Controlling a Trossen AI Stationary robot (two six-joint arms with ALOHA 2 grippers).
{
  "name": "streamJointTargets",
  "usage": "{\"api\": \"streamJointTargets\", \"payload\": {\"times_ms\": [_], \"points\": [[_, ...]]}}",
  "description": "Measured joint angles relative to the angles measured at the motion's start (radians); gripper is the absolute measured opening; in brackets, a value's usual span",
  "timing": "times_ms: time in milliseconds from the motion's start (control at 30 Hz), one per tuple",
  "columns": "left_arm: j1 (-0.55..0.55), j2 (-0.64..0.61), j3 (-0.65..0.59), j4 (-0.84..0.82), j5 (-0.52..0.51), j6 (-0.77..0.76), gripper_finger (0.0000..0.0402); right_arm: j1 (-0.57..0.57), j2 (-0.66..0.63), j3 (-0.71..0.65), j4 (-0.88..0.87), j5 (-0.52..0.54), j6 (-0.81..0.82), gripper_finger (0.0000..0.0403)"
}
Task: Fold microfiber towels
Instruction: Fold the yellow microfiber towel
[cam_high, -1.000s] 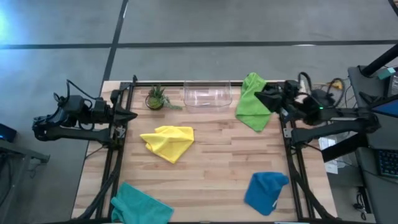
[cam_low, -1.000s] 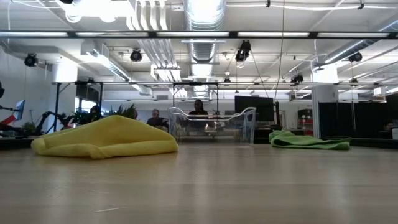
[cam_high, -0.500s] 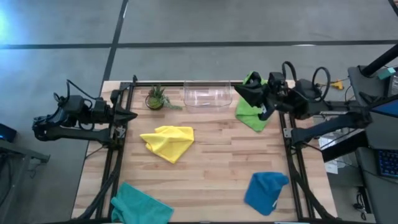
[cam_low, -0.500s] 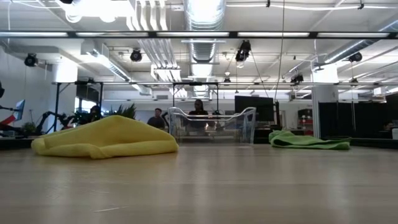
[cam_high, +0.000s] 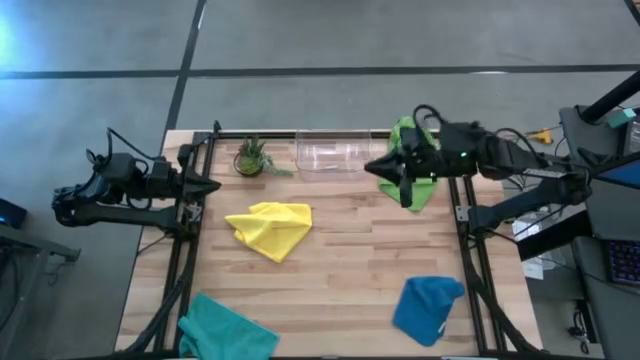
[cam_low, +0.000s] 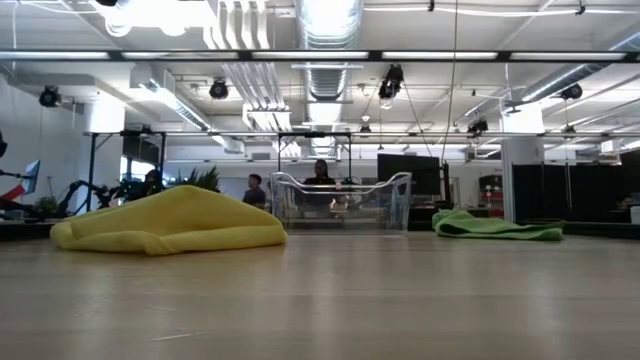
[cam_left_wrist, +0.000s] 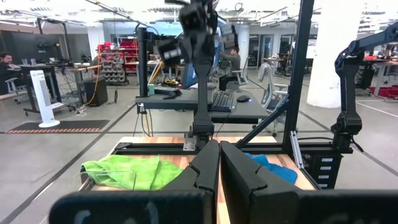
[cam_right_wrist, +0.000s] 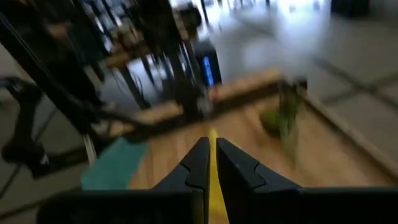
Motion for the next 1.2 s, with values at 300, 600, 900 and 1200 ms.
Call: {"api": "streamJointTargets", "payload": {"times_ms": [300, 600, 900, 1200], "points": [[0.0, 0.0, 0.0, 0.0, 0.0, 0.0, 0.0, 0.001, 0.082, -0.133, 0.186, -0.032, 0.021, 0.0022], [0.0, 0.0, 0.0, 0.0, 0.0, 0.0, 0.0, -0.001, 0.305, -0.075, 0.317, -0.234, 0.003, 0.0022], [0.0, 0.0, 0.0, 0.0, 0.0, 0.0, 0.0, -0.001, 0.413, -0.029, 0.316, -0.227, 0.002, 0.0023], [0.0, 0.0, 0.0, 0.0, 0.0, 0.0, 0.0, -0.001, 0.48, -0.028, 0.297, -0.12, 0.036, 0.0023]]}}
